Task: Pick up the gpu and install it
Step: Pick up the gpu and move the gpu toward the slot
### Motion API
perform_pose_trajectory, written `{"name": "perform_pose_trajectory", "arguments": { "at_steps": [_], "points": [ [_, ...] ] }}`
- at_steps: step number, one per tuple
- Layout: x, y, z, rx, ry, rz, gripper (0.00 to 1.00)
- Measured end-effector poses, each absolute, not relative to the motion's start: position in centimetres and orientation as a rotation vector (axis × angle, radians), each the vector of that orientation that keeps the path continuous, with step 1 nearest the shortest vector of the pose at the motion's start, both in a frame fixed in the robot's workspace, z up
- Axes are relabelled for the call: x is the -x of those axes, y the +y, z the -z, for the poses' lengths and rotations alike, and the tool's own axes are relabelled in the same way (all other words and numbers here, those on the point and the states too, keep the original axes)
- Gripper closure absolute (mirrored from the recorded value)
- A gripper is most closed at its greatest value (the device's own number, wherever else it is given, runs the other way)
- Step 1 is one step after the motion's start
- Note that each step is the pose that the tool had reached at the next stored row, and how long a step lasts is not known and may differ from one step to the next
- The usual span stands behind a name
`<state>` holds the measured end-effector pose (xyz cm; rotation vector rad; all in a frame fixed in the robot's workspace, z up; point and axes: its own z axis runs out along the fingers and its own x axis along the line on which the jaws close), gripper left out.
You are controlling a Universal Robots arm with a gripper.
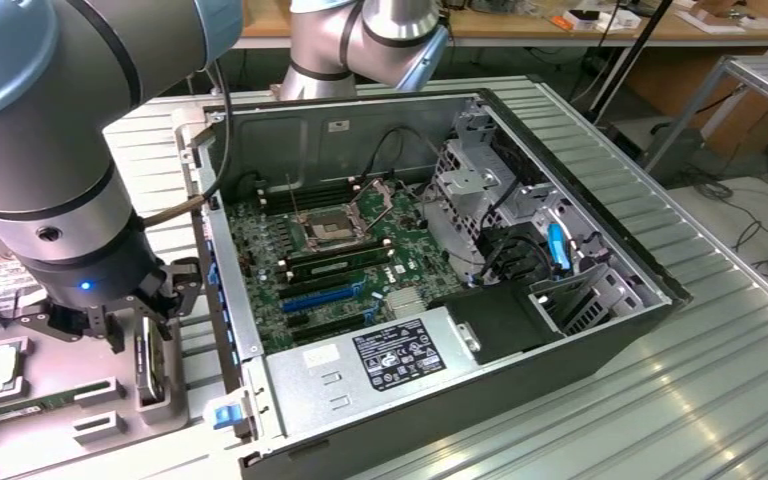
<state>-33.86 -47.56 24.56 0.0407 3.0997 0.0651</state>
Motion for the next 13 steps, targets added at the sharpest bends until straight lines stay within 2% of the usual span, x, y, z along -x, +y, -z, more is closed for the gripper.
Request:
{"name": "perform_pose_trajectory", "arguments": {
  "at_steps": [13],
  "points": [
    [33.86, -47.6, -24.39, -0.041, 3.099, -0.065, 0.52]
  ]
}}
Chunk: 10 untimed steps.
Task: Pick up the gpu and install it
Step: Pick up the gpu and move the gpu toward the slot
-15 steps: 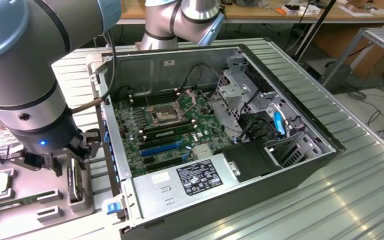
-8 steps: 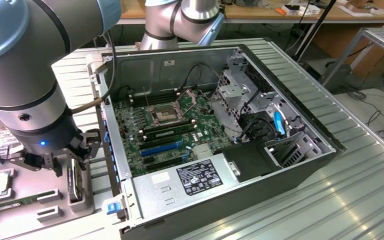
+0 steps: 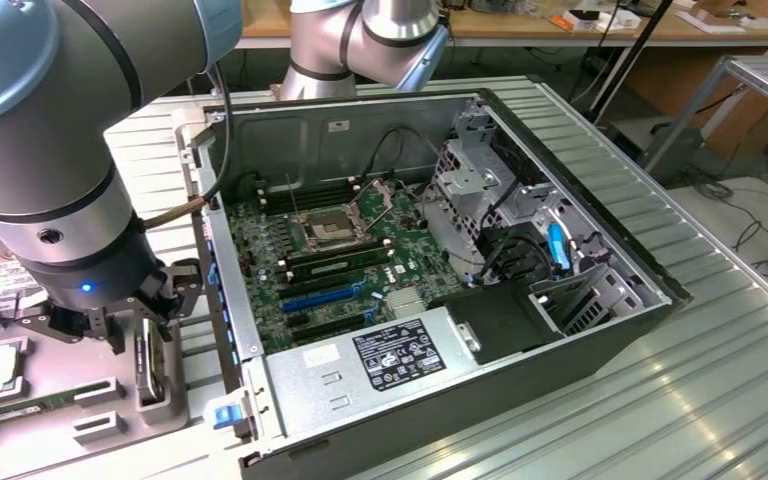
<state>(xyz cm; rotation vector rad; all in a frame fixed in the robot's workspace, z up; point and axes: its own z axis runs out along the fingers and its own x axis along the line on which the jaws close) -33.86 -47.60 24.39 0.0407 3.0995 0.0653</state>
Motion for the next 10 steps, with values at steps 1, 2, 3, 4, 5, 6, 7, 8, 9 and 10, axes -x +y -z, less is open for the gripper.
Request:
{"name": "perform_pose_trajectory", "arguments": {
  "at_steps": [1, 2, 3, 4, 5, 6, 7, 8, 9, 10],
  "points": [
    [33.86, -47.6, -24.39, -0.041, 3.1, -0.065, 0.52],
    [33.86, -47.6, -24.39, -0.041, 3.1, -0.065, 0.53],
    [33.86, -47.6, -24.39, -0.041, 3.1, -0.065, 0.6],
    [33.86, -47.6, -24.39, -0.041, 3.099, -0.065, 0.6],
    [33.86, -47.6, -24.39, -0.041, 3.1, -0.065, 0.6],
    [33.86, -47.6, -24.39, -0.041, 3.1, -0.065, 0.67],
    [33.86, -47.6, -24.39, -0.041, 3.099, -0.065, 0.67],
    [33.86, -47.6, -24.39, -0.041, 3.1, -0.065, 0.67],
    [33.86, -47.6, -24.39, -0.041, 3.099, -0.065, 0.68],
    [33.86, -47.6, -24.39, -0.041, 3.099, -0.065, 0.68]
  ]
}}
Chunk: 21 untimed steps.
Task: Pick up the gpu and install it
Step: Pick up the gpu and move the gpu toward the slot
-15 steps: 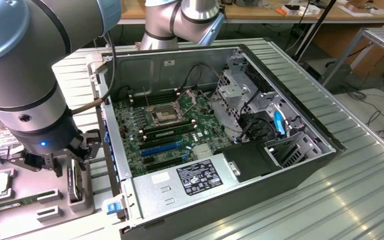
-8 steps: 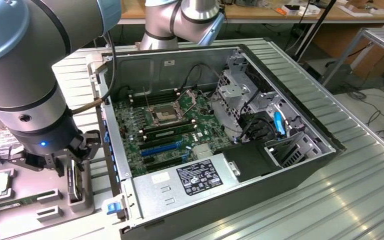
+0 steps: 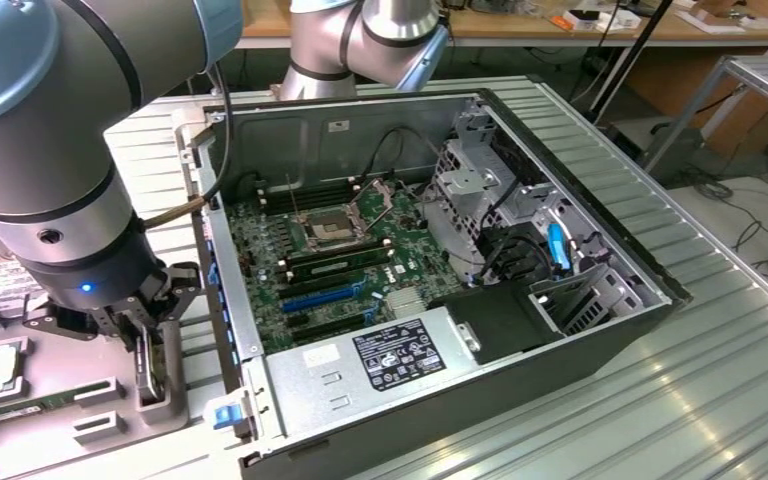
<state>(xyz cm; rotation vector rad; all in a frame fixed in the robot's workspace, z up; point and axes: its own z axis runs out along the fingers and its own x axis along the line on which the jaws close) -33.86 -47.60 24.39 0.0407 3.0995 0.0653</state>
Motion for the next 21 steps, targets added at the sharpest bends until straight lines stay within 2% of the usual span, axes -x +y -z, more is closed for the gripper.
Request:
{"name": "perform_pose_trajectory", "arguments": {
  "at_steps": [1, 13, 21],
  "points": [
    [33.9, -47.6, -24.4, -0.041, 3.1, -0.065, 0.73],
    [33.9, -47.6, -24.4, -0.041, 3.099, -0.065, 0.73],
    [33.9, -47.6, -26.1, -0.041, 3.103, -0.065, 0.73]
  ]
}}
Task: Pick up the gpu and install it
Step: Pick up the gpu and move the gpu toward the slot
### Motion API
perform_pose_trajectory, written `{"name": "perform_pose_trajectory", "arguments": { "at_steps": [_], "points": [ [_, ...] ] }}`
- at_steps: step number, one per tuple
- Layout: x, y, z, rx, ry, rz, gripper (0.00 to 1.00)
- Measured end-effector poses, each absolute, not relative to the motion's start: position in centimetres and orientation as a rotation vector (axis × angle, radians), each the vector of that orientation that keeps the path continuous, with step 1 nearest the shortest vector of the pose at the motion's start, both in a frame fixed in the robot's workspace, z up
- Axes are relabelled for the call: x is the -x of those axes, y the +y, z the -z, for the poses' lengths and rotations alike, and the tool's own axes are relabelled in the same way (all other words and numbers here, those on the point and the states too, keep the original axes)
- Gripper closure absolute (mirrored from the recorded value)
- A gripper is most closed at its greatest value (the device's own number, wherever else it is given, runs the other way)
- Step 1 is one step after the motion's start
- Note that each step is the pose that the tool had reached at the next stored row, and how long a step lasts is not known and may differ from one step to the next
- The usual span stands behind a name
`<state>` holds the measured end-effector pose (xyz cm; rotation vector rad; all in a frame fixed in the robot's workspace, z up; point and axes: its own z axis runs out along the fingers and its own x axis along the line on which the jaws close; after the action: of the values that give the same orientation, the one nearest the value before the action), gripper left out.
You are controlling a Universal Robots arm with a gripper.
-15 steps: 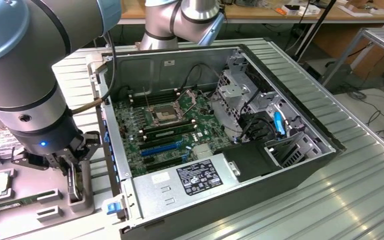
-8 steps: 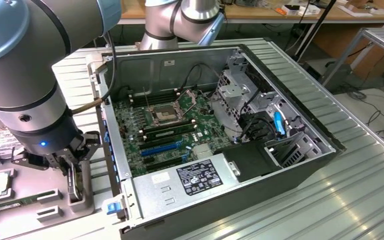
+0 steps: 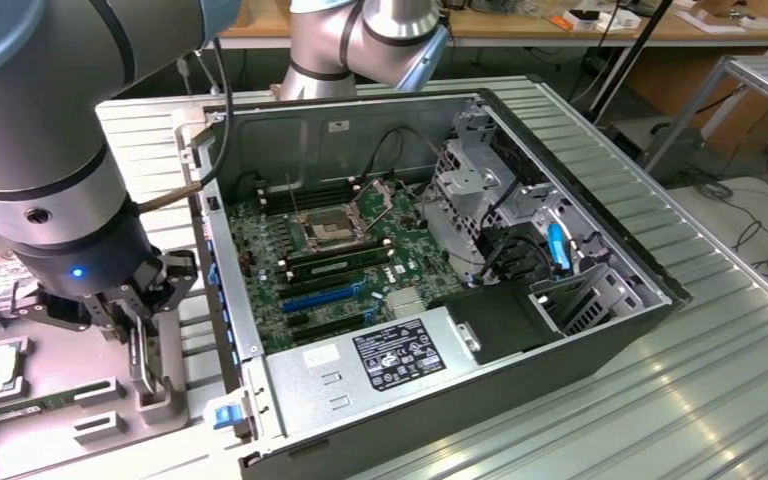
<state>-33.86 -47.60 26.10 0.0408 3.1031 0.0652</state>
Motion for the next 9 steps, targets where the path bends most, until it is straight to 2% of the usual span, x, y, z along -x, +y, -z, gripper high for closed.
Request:
{"name": "perform_pose_trajectory", "arguments": {
  "at_steps": [9],
  "points": [
    [33.9, -47.6, -27.6, -0.041, 3.104, -0.065, 0.73]
  ]
}}
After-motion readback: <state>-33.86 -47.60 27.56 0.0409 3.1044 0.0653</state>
